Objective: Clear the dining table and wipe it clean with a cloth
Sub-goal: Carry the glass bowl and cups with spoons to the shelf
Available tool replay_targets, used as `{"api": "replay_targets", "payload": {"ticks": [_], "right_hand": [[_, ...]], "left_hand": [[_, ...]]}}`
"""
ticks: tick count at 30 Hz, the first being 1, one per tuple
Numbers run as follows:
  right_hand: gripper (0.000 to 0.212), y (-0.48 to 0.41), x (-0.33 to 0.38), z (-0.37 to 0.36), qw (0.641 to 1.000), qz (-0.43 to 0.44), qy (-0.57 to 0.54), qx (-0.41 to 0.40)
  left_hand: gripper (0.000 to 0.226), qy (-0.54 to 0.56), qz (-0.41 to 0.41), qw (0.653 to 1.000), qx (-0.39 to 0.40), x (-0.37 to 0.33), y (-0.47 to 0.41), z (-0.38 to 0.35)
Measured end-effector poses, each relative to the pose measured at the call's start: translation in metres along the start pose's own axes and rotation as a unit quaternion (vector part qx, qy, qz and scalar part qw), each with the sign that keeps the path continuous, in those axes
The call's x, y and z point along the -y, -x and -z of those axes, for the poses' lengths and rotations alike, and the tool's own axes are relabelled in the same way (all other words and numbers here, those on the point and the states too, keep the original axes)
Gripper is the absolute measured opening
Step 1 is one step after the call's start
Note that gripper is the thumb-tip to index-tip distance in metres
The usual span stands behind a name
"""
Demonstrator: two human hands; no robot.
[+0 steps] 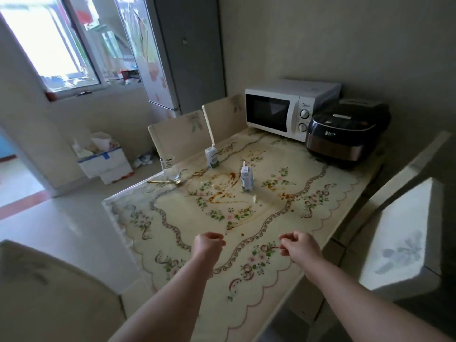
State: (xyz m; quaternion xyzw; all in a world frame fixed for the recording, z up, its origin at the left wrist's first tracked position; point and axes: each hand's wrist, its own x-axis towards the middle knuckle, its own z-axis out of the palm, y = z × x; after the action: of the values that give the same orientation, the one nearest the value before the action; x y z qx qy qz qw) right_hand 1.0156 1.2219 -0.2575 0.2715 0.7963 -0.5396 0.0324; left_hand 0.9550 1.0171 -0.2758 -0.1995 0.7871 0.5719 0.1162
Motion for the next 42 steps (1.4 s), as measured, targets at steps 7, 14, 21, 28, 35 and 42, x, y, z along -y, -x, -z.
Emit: {"api": "replay_targets", "payload": {"ticks": [7,14,21,28,35,42], "right_hand": [[0.012,-0.010,0.000,-0.030,0.999,-0.025,0.016,0.014],[0.014,-0.026,0.003,-0.055,0.999,-0.022,0.011,0.046],[0.013,-0.076,0.031,-0.091,0.995,-0.003,0.026,0.094],[0.012,-0.153,0.098,-0.140,0.985,0.037,0.040,0.166],[0.009,-0.239,0.169,-0.194,0.969,0.082,0.055,0.229],[0.014,-0.295,0.216,-0.261,0.960,0.113,0.074,0.244]], "left_hand": [[0.015,0.017,0.037,0.999,-0.021,0.021,-0.021,0.027],[0.016,0.025,0.072,0.996,-0.038,0.033,-0.035,0.036],[0.015,0.051,0.092,0.991,-0.084,0.026,-0.065,0.048],[0.015,0.084,0.115,0.976,-0.167,-0.001,-0.118,0.078],[0.016,0.119,0.125,0.955,-0.241,-0.035,-0.184,0.094],[0.017,0.108,0.127,0.946,-0.278,-0.052,-0.223,0.107]]}}
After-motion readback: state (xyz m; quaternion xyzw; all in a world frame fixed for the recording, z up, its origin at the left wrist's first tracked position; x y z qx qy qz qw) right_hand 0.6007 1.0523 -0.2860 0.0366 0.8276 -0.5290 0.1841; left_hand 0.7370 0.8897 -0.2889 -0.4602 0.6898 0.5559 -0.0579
